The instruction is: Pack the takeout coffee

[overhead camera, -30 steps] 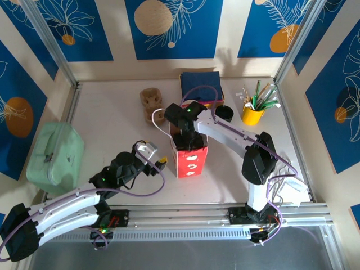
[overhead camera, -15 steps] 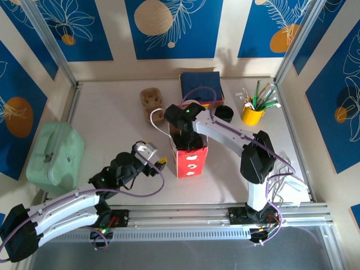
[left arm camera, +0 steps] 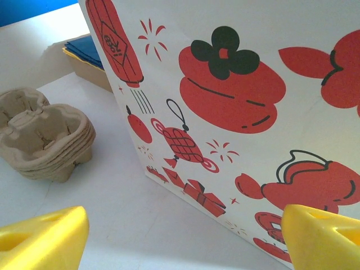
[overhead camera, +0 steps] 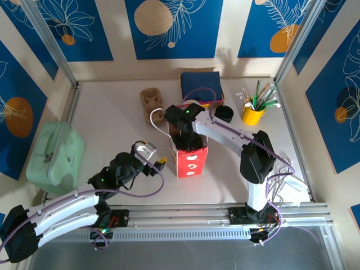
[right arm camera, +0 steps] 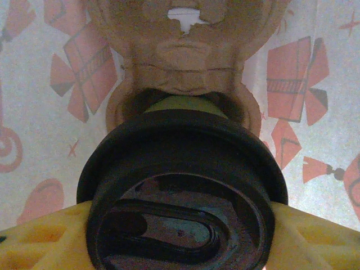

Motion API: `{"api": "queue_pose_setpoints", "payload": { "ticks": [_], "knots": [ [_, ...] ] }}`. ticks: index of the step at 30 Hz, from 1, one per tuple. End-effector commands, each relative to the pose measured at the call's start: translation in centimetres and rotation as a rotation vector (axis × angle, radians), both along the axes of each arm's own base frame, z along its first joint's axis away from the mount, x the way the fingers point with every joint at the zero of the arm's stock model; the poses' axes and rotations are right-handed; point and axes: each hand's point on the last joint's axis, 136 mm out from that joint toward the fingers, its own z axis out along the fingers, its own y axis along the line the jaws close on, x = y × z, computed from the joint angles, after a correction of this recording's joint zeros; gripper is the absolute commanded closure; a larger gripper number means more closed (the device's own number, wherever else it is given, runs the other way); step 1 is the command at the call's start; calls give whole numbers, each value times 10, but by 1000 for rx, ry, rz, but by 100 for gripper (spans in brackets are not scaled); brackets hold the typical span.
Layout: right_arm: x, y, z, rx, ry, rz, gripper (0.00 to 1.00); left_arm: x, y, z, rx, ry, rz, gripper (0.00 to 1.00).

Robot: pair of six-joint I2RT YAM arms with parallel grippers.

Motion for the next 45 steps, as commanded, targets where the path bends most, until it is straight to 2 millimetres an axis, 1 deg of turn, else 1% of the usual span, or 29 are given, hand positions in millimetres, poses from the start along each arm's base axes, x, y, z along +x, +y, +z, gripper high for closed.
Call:
{"api": "queue_pose_setpoints", "payload": {
  "ticks": [1,25,29,33,38,45],
  "knots": [
    [-10,3,-30,-20,80,-20,38,-2,3,-3,9,-5,5,12],
    [-3,8,-4,13,-7,-4,36,-1,2,1,4,-18,5,12],
    [-2,8,1,14,-13,-2,33,-1,2,2,6,-20,3,12],
    [-2,8,7,16,-24,-1,26,-1,2,2,8,-21,4,12],
    [-1,7,16,18,-39,7,24,-1,2,2,8,-21,4,12],
    [-1,5,24,27,-56,10,14,-1,2,2,11,-24,5,11]
  ]
}}
